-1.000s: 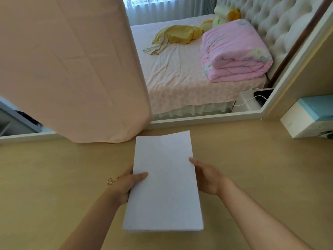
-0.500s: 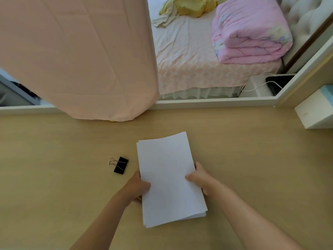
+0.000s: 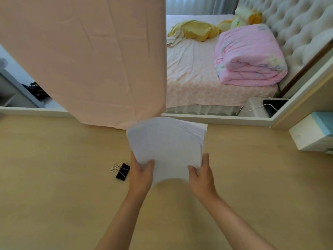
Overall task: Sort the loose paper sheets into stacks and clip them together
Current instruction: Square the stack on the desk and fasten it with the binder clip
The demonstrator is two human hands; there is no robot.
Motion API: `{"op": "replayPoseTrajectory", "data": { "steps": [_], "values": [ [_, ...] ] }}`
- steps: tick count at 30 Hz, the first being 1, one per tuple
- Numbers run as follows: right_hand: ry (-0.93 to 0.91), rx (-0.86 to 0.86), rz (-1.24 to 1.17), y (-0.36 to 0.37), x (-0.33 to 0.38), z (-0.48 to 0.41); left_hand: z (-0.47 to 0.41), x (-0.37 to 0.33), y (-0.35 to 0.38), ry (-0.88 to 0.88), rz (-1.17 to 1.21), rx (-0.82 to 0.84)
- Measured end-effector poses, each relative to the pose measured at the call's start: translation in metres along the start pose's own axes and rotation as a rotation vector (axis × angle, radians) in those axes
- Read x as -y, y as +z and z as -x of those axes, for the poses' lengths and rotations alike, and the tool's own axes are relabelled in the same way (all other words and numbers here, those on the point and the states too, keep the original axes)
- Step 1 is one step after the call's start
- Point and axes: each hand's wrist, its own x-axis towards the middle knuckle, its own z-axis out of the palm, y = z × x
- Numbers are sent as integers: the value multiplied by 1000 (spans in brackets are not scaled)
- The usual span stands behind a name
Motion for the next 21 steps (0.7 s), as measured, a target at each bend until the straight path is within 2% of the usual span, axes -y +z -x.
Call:
{"op": "replayPoseTrajectory", "data": {
  "steps": [3,6,9,14,16,21],
  "values": [
    [-28,-4,-39,-7,3,-1,5,-5,9,24,36,-53],
    [12,34,-81,-15,-2,-3,11,-8,9,42,40,3],
    [18,-10,-146,-24,4,-14,9,-23,7,128,104,61],
    [9,-83,-247,-23,21,-26,0,-69,4,316,234,19],
    [-7,-70,-237,-20,22,-25,-2,-83,8,301,260,-29],
    [-14,-88,-249,-19,18,-27,-7,-103,18,72,309,-174]
  ]
}}
